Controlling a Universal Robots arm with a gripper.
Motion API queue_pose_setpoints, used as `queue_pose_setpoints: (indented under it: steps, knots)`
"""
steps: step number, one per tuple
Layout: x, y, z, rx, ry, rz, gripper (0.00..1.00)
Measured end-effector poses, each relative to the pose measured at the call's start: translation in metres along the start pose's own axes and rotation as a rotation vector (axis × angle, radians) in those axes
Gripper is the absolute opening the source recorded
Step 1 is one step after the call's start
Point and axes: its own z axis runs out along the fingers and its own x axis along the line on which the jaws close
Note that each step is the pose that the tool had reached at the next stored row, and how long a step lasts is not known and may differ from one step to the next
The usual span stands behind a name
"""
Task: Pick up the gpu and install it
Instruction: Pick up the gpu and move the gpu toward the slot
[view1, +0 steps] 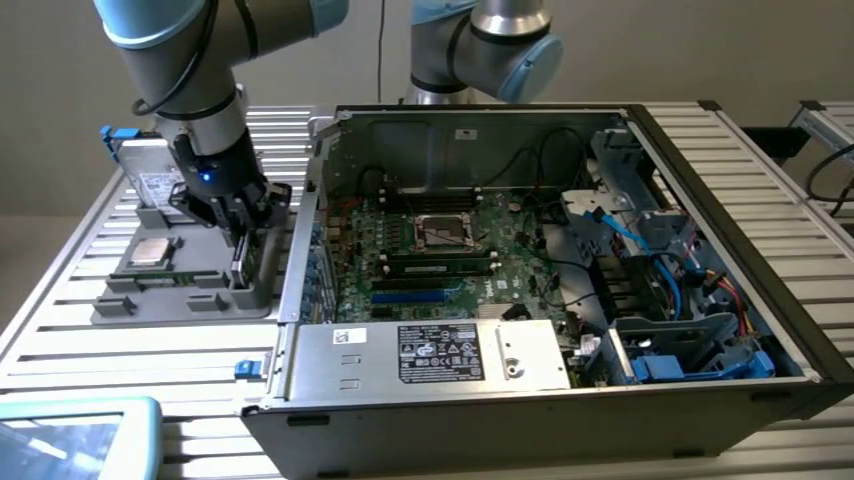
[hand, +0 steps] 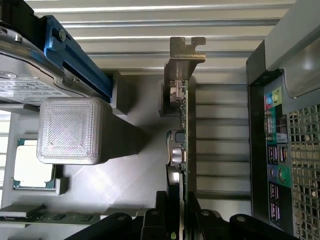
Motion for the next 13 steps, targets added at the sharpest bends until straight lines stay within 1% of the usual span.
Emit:
queue_pose_setpoints:
  steps: [4,9,13]
  knots:
    - [0.0,0.0,-0.0006,-0.0001,0.0001,0.0,0.27]
    - [0.001,0.0022,-0.0176,-0.0028,0.0002,0.0,0.27]
    - [0.002,0.0043,-0.0333,-0.0041,0.0002,0.0,0.27]
